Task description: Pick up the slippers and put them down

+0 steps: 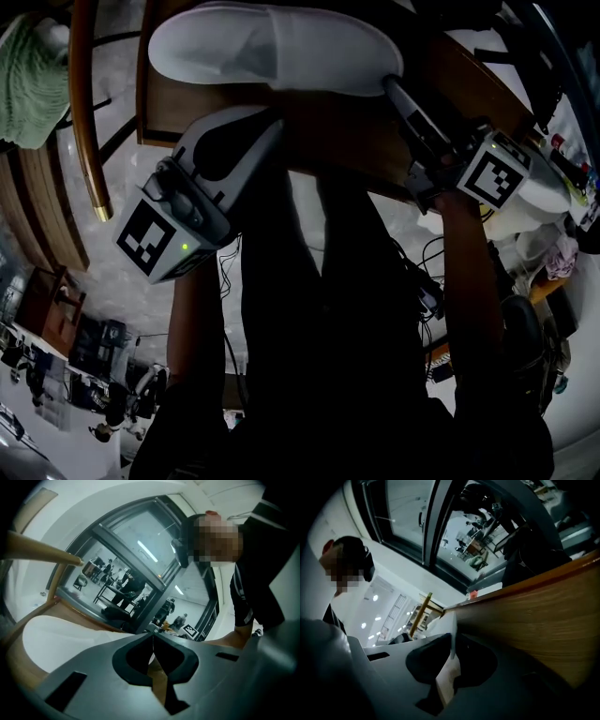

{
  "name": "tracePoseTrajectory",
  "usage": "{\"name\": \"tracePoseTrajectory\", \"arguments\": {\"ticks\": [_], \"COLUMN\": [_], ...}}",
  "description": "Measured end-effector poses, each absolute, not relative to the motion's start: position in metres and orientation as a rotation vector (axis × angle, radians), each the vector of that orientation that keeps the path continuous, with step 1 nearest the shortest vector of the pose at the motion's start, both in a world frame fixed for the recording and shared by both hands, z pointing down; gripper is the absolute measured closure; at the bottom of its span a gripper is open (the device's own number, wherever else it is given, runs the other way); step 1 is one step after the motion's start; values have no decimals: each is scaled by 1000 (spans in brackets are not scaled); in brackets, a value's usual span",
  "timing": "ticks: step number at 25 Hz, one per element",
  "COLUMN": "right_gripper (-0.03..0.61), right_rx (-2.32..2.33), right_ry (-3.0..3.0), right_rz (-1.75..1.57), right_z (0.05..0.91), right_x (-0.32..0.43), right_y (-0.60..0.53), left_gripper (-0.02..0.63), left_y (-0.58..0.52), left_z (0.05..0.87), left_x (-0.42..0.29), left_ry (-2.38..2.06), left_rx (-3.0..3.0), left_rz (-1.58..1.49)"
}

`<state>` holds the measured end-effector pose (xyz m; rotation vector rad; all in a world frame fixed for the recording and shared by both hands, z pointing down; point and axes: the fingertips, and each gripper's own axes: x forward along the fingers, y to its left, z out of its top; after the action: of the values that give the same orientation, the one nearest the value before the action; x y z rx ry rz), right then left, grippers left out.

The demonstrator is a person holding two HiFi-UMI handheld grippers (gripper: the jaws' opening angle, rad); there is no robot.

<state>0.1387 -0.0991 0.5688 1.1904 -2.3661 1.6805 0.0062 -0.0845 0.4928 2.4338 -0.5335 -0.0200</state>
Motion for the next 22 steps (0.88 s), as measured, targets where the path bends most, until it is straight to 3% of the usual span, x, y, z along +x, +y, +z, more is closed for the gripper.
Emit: {"name": "tracePoseTrajectory", "arguments": {"ticks": [8, 14, 22], "right_gripper": [531, 473, 487], "right_rx": [1211, 1164, 1125], "right_ry": [-2161, -2044, -2293], "right_rz": [1139, 633, 458], "right_z": [593, 597, 513], "right_x": [139, 140, 118], "right_y": [-95, -102, -99], "left_gripper": [601, 601, 601], "left_y": [-77, -73, -59], "left_z": [501, 500, 456], "left_x": [13, 9, -9], "left_ry": [-513, -514, -571], "left_rx": [2423, 2422, 2469], "left_rz": [-18, -13, -16]}}
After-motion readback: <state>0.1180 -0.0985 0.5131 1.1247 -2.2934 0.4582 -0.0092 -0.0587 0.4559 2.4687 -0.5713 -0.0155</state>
